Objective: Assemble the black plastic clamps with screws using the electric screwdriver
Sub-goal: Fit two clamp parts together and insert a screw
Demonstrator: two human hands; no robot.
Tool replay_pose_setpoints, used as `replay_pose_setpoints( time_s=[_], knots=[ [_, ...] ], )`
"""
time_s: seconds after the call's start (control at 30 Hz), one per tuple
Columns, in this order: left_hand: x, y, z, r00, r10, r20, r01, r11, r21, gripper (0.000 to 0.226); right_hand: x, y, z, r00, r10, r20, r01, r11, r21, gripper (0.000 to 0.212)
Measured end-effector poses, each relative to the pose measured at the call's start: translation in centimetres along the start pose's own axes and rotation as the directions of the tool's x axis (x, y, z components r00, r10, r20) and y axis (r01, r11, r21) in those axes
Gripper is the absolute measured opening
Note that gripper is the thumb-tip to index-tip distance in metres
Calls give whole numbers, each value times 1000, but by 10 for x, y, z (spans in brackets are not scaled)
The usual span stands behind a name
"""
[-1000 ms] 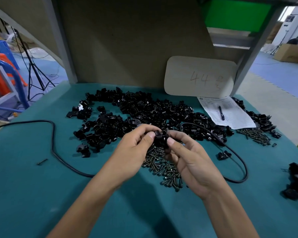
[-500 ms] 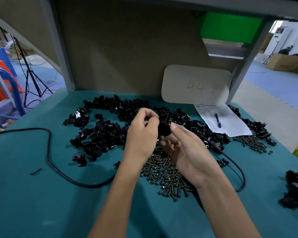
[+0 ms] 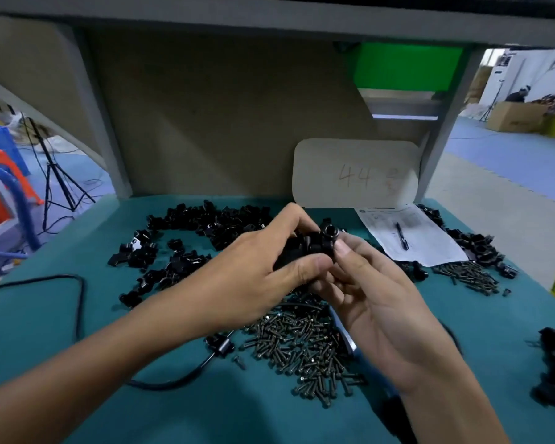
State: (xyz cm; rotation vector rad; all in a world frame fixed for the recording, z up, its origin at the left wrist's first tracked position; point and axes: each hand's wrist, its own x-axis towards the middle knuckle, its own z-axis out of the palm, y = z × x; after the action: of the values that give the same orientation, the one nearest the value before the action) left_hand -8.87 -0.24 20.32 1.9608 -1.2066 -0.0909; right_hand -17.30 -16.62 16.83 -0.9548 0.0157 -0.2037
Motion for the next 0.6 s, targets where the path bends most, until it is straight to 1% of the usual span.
replay_pose_setpoints(
  time_s=[0.1,0.17,0.27,0.4,0.5,0.6],
  knots=[
    [-15,0,-4,999,-5,-34,3,999,-43,29,-6,5,6,998,21,61,-21,1000,7,18],
    [-25,1,-3,998,8,-63,-12,998,-62,29,-9,8,11,994,34,103,-37,999,24,15],
    [-34,1,-4,993,-6,-115,-18,978,-208,37,-11,10,19,988,52,143,-60,997,52,17],
    [-39,6,-8,990,25,-136,-70,938,-339,45,-12,9,27,980,88,177,-107,989,98,29],
    [-40,10,-11,991,45,-129,-93,916,-391,45,-14,6,33,974,97,205,-118,989,92,29],
    [-41,10,-13,992,33,-121,-80,910,-407,45,-16,5,36,976,107,191,-123,990,75,27]
  ],
)
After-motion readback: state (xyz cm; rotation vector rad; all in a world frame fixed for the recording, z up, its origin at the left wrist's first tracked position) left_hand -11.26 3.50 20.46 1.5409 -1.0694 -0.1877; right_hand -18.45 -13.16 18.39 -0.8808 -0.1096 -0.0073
